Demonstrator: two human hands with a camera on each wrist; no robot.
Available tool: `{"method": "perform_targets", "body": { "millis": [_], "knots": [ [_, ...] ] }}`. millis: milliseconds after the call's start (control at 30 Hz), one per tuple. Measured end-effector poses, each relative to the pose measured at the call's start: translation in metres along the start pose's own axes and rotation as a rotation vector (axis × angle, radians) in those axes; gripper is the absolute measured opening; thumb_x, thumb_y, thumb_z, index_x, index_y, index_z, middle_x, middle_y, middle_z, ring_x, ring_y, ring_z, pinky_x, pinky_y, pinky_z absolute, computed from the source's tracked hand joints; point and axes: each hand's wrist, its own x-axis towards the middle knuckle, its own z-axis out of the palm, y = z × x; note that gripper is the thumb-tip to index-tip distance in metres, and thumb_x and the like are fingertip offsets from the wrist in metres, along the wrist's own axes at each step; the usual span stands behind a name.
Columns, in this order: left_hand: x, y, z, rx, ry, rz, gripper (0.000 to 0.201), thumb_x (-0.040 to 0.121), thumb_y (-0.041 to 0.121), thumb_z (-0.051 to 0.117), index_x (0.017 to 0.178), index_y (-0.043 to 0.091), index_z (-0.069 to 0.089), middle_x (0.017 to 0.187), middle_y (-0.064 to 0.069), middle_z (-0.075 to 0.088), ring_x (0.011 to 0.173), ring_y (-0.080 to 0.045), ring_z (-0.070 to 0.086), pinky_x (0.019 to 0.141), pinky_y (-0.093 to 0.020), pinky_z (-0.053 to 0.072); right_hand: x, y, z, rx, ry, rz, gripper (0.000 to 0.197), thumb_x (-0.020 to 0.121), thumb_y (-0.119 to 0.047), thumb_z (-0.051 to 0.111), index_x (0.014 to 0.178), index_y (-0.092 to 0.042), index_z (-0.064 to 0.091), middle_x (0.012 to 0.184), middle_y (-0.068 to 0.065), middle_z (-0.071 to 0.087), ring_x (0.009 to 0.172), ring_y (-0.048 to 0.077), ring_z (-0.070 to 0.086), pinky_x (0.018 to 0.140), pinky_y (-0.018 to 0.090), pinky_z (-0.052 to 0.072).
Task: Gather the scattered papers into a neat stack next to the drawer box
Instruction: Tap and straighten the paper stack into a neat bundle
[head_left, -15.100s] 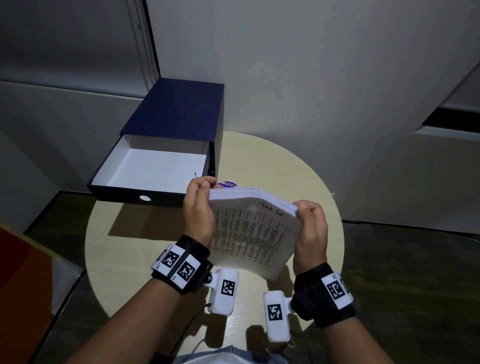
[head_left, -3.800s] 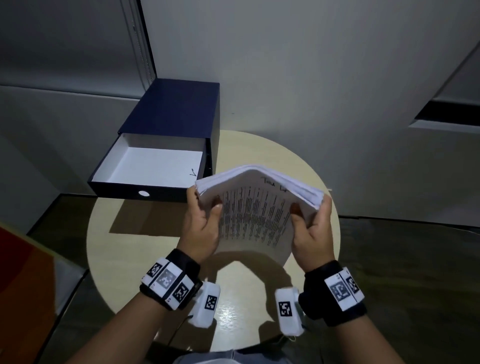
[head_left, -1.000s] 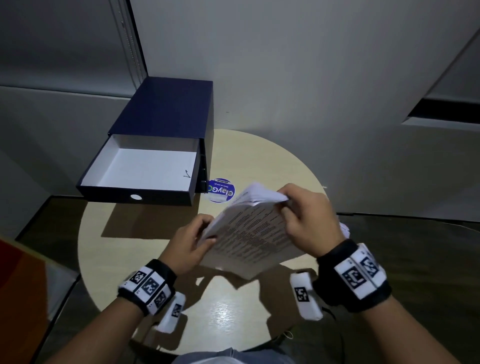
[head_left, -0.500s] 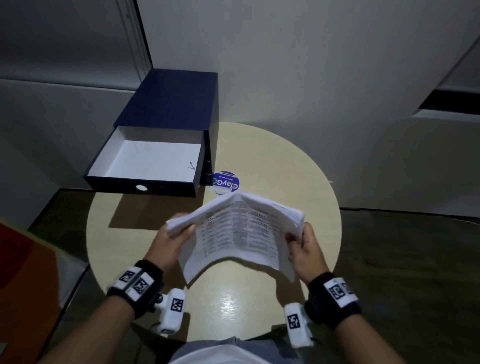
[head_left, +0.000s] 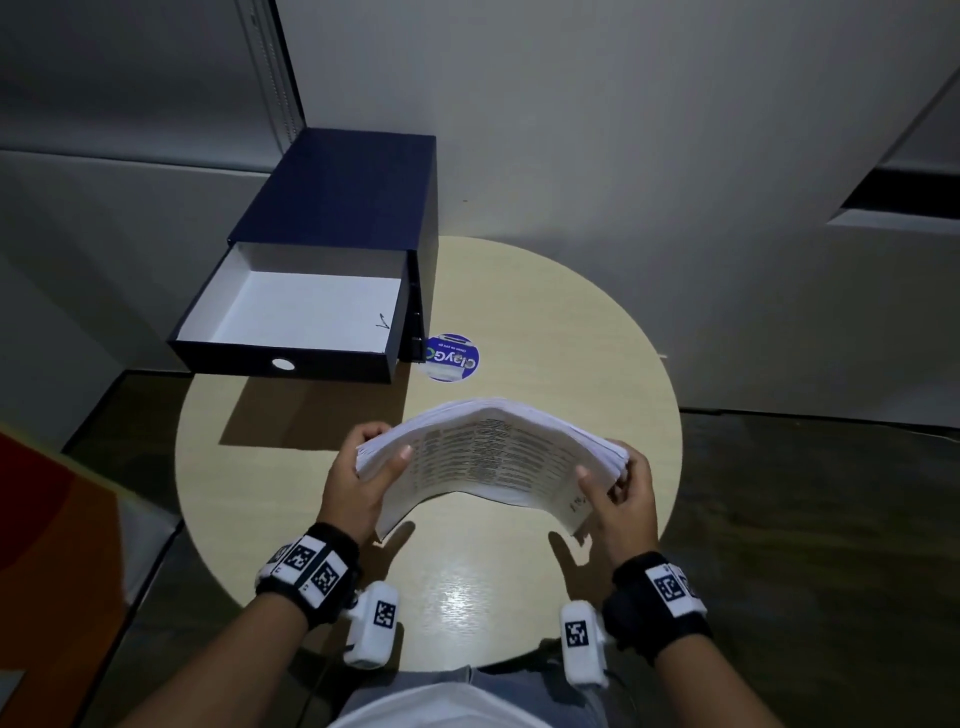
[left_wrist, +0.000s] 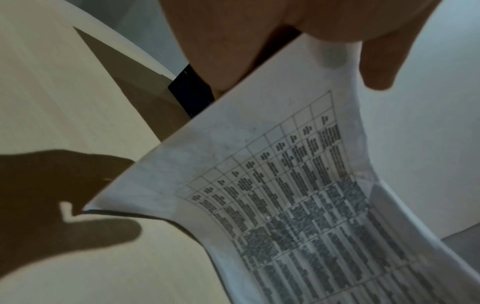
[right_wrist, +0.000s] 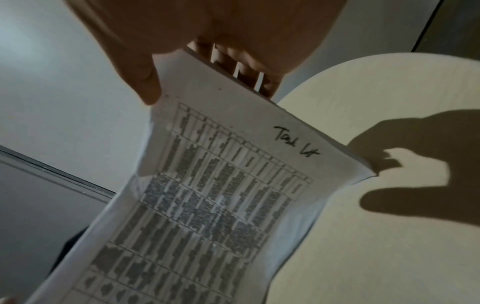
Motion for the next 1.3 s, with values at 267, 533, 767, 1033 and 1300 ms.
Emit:
{"method": "perform_targets", "body": {
  "millis": [267, 533, 767, 1033, 1300],
  "knots": [
    [0.014, 0.002, 0.002, 0.009, 0.186, 0.003, 0.015, 0.088, 0.036, 0.054, 0.084, 0.024, 0.062, 0.092, 0.007, 0.064, 0.087, -0.014, 0.056, 0.080, -0.035, 0.040, 0.013, -0.014, 0.014, -0.006, 0.168, -0.020, 0.014, 0.098, -0.026, 0.056, 0.094, -0.014, 0.060, 0.087, -0.003, 0.063, 0.078, 0.012, 0.057, 0.056, 0.009, 0.043],
    [0.009, 0.006, 0.000, 0.006, 0.207, 0.032, 0.013, 0.089, 0.027, 0.053, 0.083, 0.021, 0.064, 0.089, 0.002, 0.066, 0.085, -0.016, 0.057, 0.078, -0.035, 0.042, 0.018, -0.023, 0.016, 0.022, 0.223, 0.011, 0.018, 0.098, -0.018, 0.054, 0.089, -0.004, 0.061, 0.086, 0.007, 0.055, 0.070, 0.013, 0.047, 0.041, 0.005, 0.035],
    [0.005, 0.011, -0.001, -0.017, 0.217, 0.001, 0.012, 0.088, 0.035, 0.056, 0.089, 0.025, 0.063, 0.093, 0.003, 0.065, 0.085, -0.015, 0.057, 0.076, -0.034, 0.044, 0.016, -0.018, 0.008, 0.054, 0.130, -0.036, 0.007, 0.097, -0.017, 0.059, 0.100, -0.011, 0.060, 0.090, -0.003, 0.058, 0.082, 0.014, 0.054, 0.056, 0.007, 0.042],
    [-0.005, 0.006, -0.009, 0.112, 0.089, -0.051, 0.038, 0.071, -0.007, 0.056, 0.087, 0.027, 0.053, 0.091, 0.001, 0.057, 0.087, -0.020, 0.053, 0.066, -0.030, 0.046, 0.010, 0.006, -0.009, -0.143, -0.066, 0.041, 0.038, 0.093, 0.000, 0.056, 0.121, -0.024, 0.045, 0.108, -0.003, 0.062, 0.106, 0.021, 0.060, 0.085, 0.034, 0.051],
    [0.010, 0.006, -0.003, 0.205, 0.161, -0.174, 0.031, 0.076, -0.007, 0.053, 0.071, 0.024, 0.051, 0.074, 0.001, 0.054, 0.076, -0.023, 0.048, 0.064, -0.032, 0.036, 0.014, 0.006, -0.001, -0.244, -0.076, 0.053, 0.026, 0.099, -0.009, 0.048, 0.120, -0.021, 0.039, 0.102, -0.010, 0.059, 0.105, 0.026, 0.060, 0.081, 0.034, 0.050]
  ]
}}
